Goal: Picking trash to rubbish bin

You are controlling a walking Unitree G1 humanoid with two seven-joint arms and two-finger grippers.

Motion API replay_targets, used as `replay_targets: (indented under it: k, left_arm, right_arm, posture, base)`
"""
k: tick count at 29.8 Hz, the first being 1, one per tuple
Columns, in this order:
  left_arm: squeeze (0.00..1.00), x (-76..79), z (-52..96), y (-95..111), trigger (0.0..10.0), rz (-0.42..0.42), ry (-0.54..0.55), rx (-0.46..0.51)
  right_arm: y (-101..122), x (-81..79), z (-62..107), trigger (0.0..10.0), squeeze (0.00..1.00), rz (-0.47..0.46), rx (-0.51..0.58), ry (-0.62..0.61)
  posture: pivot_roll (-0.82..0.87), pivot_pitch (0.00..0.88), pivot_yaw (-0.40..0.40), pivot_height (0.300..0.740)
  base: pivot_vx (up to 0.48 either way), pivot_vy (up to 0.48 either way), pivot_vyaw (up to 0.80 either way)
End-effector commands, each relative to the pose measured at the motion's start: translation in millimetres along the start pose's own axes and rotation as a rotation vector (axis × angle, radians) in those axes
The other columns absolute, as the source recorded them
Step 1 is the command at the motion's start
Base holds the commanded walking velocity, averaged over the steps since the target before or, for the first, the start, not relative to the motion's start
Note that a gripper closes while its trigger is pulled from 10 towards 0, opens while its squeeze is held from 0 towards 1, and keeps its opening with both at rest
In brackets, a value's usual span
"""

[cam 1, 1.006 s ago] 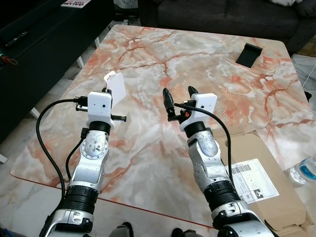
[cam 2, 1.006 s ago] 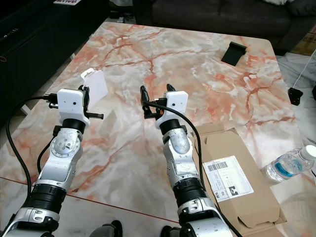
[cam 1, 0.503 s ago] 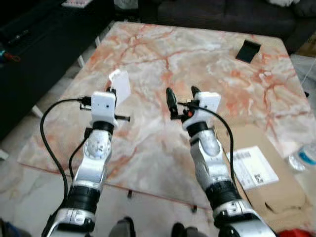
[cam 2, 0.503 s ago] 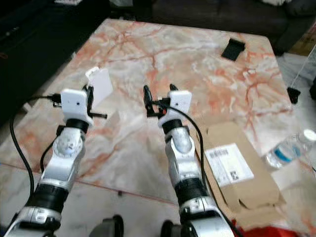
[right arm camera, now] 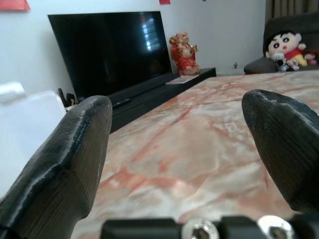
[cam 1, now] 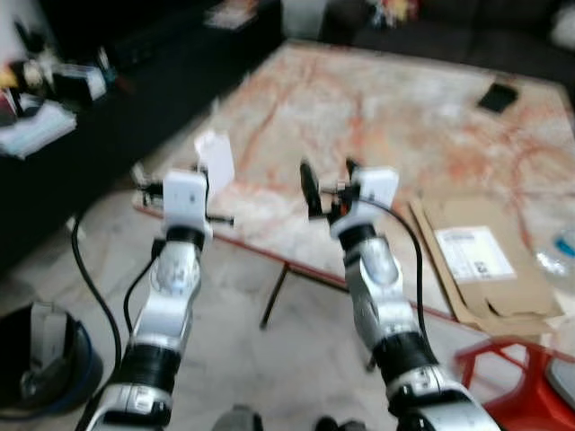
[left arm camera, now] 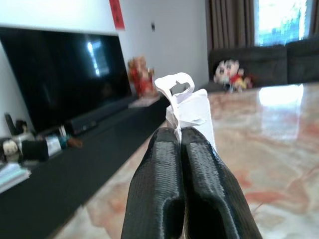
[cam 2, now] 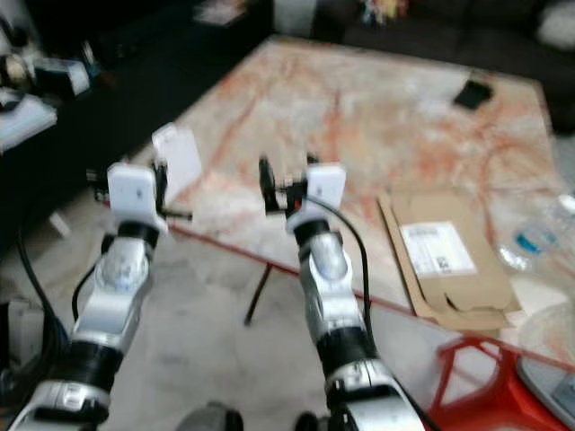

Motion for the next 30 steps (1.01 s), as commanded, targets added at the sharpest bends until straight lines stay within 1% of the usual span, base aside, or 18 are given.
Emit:
replay_targets:
  k: [1,10,13,15,17,18,19,20,22,23,25,26,27,29,30]
  left_arm:
    - [0.00,0.0,2.4,-3.1,10.0,0.006,-0.004,-0.013]
    - [0.00,-3.6,4.2,-4.8,10.0,0.001,0.005,-0.021]
    - [0.00,-11.5,8.9,-17.3,10.0,-0.006,0.028,-0.073]
    - [0.00,-15.5,16.3,-35.5,10.0,0.006,0.020,-0.153]
    - [0.00,-23.2,25.3,-48.0,10.0,0.033,0.041,-0.197]
    - [0.00,-23.2,25.3,-48.0,10.0,0.033,0.041,-0.197]
    - [0.00,-27.2,29.8,-54.7,10.0,0.050,0.053,-0.223]
    - [0.00,-35.2,38.5,-65.9,10.0,0.089,0.081,-0.266]
    - [0.00,-46.9,54.3,-86.5,10.0,0.128,0.117,-0.351]
    - [0.00,-51.4,65.5,-98.7,10.0,0.128,0.122,-0.400]
    - [0.00,-54.2,81.7,-117.3,10.0,0.110,0.113,-0.483]
    - [0.00,-54.8,86.9,-122.7,10.0,0.106,0.108,-0.507]
    - [0.00,-60.6,104.6,-139.3,10.0,0.102,0.127,-0.579]
    - [0.00,-64.5,115.0,-148.8,10.0,0.098,0.142,-0.625]
    - [0.00,-65.1,116.2,-150.1,10.0,0.099,0.143,-0.631]
  right_arm:
    - [-3.5,1.2,1.5,10.0,0.00,-0.006,-0.014,-0.005]
    - [-5.7,2.5,2.6,10.0,0.00,-0.006,-0.021,-0.006]
    - [-14.5,5.6,6.1,10.0,0.00,-0.011,-0.052,-0.015]
    - [-25.1,10.0,11.4,10.0,0.00,-0.016,-0.089,-0.027]
    - [-36.6,15.1,17.3,10.0,0.00,-0.035,-0.130,-0.042]
    - [-36.6,15.1,17.3,10.0,0.00,-0.035,-0.130,-0.042]
    - [-42.7,16.6,20.4,10.0,0.00,-0.043,-0.153,-0.043]
    - [-53.3,20.9,26.6,10.0,0.00,-0.047,-0.192,-0.054]
    - [-73.0,29.3,38.9,10.0,0.00,-0.088,-0.266,-0.083]
    - [-87.5,33.5,49.1,10.0,0.00,-0.109,-0.323,-0.092]
    - [-106.8,39.5,64.4,10.0,0.00,-0.115,-0.404,-0.111]
    - [-112.5,41.3,69.4,10.0,0.00,-0.116,-0.429,-0.118]
    - [-131.2,43.4,87.0,10.0,0.00,-0.133,-0.513,-0.128]
    - [-141.4,43.6,97.3,10.0,0.00,-0.144,-0.563,-0.130]
    - [-142.7,43.7,98.4,10.0,0.00,-0.146,-0.569,-0.130]
  posture:
    - [0.10,0.120,0.000,0.740]
    - [0.11,0.126,-0.002,0.740]
    - [0.11,0.129,-0.002,0.740]
    - [0.11,0.133,-0.001,0.740]
    - [0.11,0.134,-0.001,0.740]
    - [0.11,0.134,-0.001,0.740]
    - [0.10,0.136,-0.001,0.740]
    - [0.10,0.138,-0.001,0.740]
    - [0.10,0.140,-0.002,0.740]
    - [0.10,0.142,-0.003,0.740]
    - [0.11,0.143,-0.004,0.740]
    - [0.11,0.143,-0.004,0.740]
    - [0.11,0.143,-0.005,0.740]
    - [0.11,0.143,-0.005,0.740]
    - [0.11,0.143,-0.005,0.740]
  base:
    - [-0.281,0.000,0.00]
    - [-0.278,0.000,0.00]
    - [0.000,0.000,0.00]
    - [0.000,0.000,0.00]
    - [0.000,0.000,0.00]
    - [0.000,0.000,0.00]
    - [0.000,0.000,0.00]
    - [0.000,0.000,0.00]
    - [0.000,0.000,0.00]
    - [0.000,0.000,0.00]
    - [0.000,0.000,0.00]
    - [0.000,0.000,0.00]
    - [0.000,0.000,0.00]
    - [0.000,0.000,0.00]
    - [0.000,0.000,0.00]
Point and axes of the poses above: a point about 5 cm out from each wrist's last joint towards the gripper, its own z axis pointing back from the gripper into the wrist, its own y axis along the axis of the wrist's last joint, x = y × z, the point moved 6 cm from there along -z, pointing out of the wrist towards the gripper, and after that the axes turned 15 degrees about z, right-handed, at the moved point
